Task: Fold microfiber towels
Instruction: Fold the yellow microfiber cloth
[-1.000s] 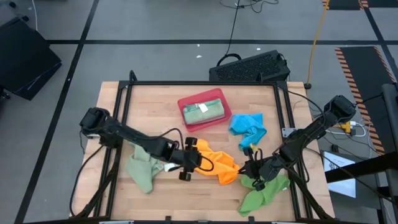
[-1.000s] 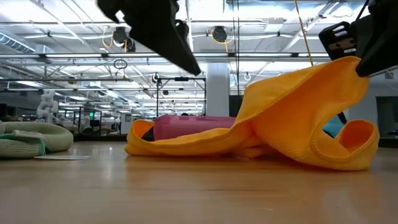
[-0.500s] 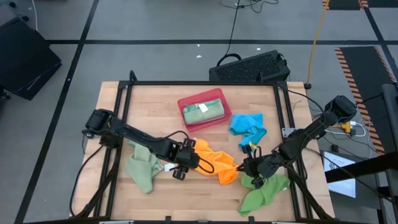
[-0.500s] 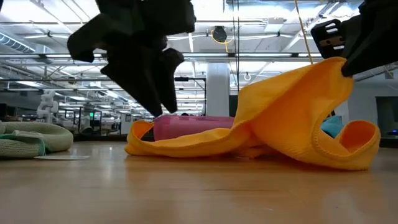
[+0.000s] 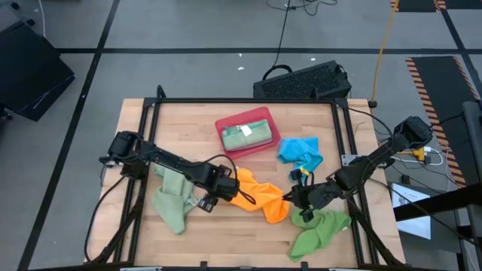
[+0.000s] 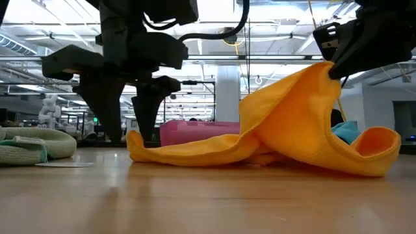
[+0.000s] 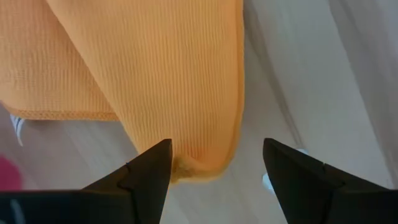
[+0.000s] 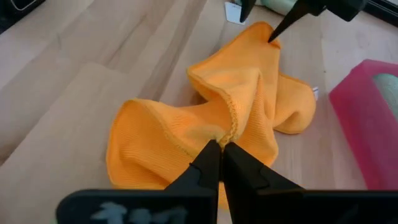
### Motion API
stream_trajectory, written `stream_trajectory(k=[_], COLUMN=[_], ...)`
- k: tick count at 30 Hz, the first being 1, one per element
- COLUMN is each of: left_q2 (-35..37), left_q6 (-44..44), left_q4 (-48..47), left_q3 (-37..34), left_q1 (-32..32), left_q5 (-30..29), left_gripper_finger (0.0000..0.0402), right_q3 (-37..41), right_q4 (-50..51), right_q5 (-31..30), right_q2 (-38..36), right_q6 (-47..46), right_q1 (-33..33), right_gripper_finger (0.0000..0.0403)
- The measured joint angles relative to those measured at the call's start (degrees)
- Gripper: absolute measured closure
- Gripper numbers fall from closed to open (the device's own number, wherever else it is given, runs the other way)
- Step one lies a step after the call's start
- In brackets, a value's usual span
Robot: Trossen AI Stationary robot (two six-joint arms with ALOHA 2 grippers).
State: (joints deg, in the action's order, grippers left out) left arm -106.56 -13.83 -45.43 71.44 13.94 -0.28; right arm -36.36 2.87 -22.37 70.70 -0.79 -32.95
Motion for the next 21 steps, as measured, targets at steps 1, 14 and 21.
stream_trajectory(k=[1,14,21], left_q2=[0.0,0.0,0.0], left_q6=[-0.8,-12.0,-14.6], left_q4=[-0.4,4.0,5.7], left_q3=[0.0,0.0,0.0], left_q1=[0.0,1.6,1.5], left_q5=[0.0,-4.1,-2.3], left_gripper_finger=[0.0147,0.0187,0.0229], right_q3=[0.0,0.0,0.0], right_q4=[0.0,0.0,0.0], right_q5=[0.1,0.2,0.2], right_q2=[0.0,0.0,0.0], right_q6=[-0.2,-0.6,-1.1], right_q1=[0.0,-0.2,-0.2], right_gripper_finger=[0.0399,0.0399,0.0399])
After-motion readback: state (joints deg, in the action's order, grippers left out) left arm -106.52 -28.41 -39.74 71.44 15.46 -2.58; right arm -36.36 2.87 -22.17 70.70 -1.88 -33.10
